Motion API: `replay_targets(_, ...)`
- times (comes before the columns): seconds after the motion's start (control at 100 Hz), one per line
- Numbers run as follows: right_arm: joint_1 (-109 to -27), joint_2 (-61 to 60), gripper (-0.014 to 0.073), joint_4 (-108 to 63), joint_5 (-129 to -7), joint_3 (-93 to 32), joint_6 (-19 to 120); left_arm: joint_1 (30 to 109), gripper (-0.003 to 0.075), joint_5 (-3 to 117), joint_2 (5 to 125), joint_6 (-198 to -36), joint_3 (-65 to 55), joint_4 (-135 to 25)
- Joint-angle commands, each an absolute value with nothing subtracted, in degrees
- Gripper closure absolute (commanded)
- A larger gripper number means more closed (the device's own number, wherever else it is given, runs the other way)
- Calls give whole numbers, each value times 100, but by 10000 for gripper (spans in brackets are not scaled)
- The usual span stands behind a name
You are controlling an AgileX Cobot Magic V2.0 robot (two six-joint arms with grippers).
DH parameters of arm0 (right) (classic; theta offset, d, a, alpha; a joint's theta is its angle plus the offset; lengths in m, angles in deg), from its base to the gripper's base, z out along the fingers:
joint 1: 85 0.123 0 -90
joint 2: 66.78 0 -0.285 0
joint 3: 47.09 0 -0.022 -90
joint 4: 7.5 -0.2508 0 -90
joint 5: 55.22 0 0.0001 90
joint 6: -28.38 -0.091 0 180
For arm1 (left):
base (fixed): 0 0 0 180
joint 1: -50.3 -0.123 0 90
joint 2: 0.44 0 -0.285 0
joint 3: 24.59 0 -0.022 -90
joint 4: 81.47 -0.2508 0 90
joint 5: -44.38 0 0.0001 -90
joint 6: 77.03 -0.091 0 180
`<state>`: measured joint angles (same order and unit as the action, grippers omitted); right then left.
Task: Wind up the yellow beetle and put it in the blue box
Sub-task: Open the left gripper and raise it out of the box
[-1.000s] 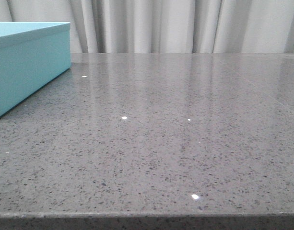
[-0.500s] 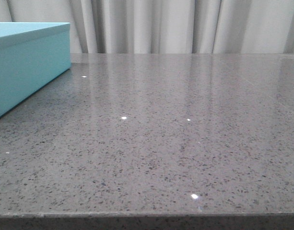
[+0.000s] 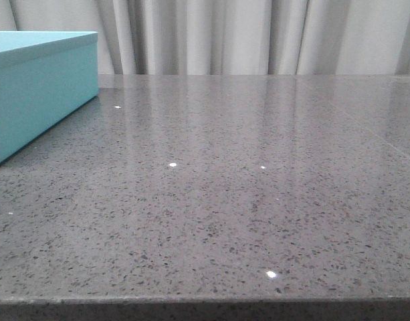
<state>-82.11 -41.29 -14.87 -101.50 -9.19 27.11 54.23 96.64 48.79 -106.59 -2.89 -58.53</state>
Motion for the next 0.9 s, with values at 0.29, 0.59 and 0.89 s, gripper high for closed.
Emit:
replay_targets(0.29,-8203,-4060,660,-1524,-8130,-67,2889,5406,739,8044,3215,-10615,1862,-5253)
replay_targets(0.59,-8203,-4060,661,-1524,-7355,700,2907,5406,739,7817,2664,-10615,2613,-5013)
replay_targets(0.89,-8203,-4060,661,-1524,-7362,708,2907,5406,739,7823,2664,-10615,2613,-4964)
